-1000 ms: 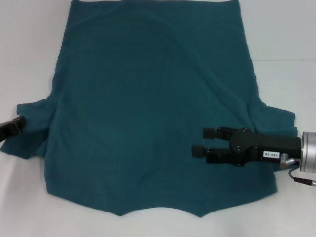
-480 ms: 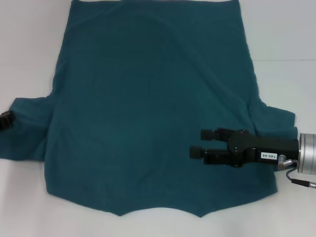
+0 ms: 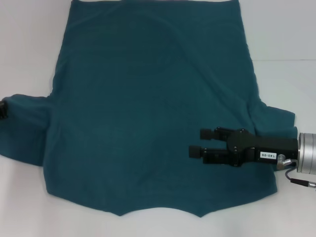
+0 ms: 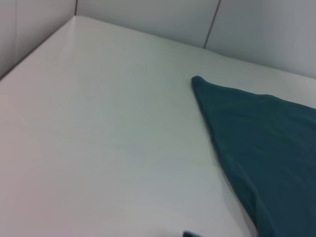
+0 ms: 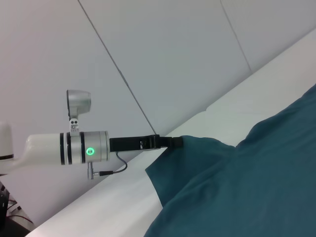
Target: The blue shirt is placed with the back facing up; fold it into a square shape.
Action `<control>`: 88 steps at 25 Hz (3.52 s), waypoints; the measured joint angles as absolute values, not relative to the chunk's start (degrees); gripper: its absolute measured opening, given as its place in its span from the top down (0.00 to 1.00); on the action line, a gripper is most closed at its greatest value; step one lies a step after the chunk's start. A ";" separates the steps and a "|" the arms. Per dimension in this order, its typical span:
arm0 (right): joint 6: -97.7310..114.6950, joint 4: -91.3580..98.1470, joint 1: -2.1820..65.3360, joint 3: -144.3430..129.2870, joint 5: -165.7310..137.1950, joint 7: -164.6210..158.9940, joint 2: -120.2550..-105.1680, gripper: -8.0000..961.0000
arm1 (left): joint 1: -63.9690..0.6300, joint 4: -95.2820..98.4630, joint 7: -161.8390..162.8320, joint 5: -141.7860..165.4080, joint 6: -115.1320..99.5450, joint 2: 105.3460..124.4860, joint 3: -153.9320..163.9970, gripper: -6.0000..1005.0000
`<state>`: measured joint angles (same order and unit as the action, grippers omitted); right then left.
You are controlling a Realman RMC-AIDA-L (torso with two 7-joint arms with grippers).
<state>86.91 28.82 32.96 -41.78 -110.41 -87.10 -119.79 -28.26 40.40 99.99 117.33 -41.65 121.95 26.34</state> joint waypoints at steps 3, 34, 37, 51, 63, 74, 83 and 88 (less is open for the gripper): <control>86.92 28.83 33.03 -41.83 -110.29 -87.10 -119.79 0.04 | -28.89 40.40 98.90 117.33 -40.56 121.82 26.39 0.98; 86.64 28.30 33.23 -41.86 -109.50 -87.11 -119.87 0.04 | -29.06 43.10 98.02 117.33 -46.75 121.80 28.19 0.95; 86.64 28.30 33.23 -41.96 -109.50 -87.10 -119.88 0.04 | -28.06 45.56 100.69 116.97 -54.99 122.43 28.14 0.95; 86.81 28.21 33.47 -42.10 -109.84 -86.35 -119.88 0.04 | -32.05 35.50 104.14 107.69 -64.00 123.93 28.02 0.94; 86.89 28.21 33.00 -41.44 -109.61 -86.98 -119.64 0.04 | -30.02 35.03 98.10 101.56 -70.50 123.90 27.88 0.60; 86.51 29.77 31.69 -38.39 -109.54 -96.48 -118.80 0.04 | -28.61 33.83 79.89 101.74 -83.88 124.11 31.09 0.12; 82.82 33.46 29.95 -36.57 -109.58 -108.14 -118.11 0.04 | -28.55 35.47 73.77 110.19 -85.61 123.97 36.92 0.12; 82.14 34.94 28.87 -34.40 -109.73 -115.48 -116.96 0.04 | -28.58 36.39 72.83 113.00 -86.97 124.03 38.70 0.12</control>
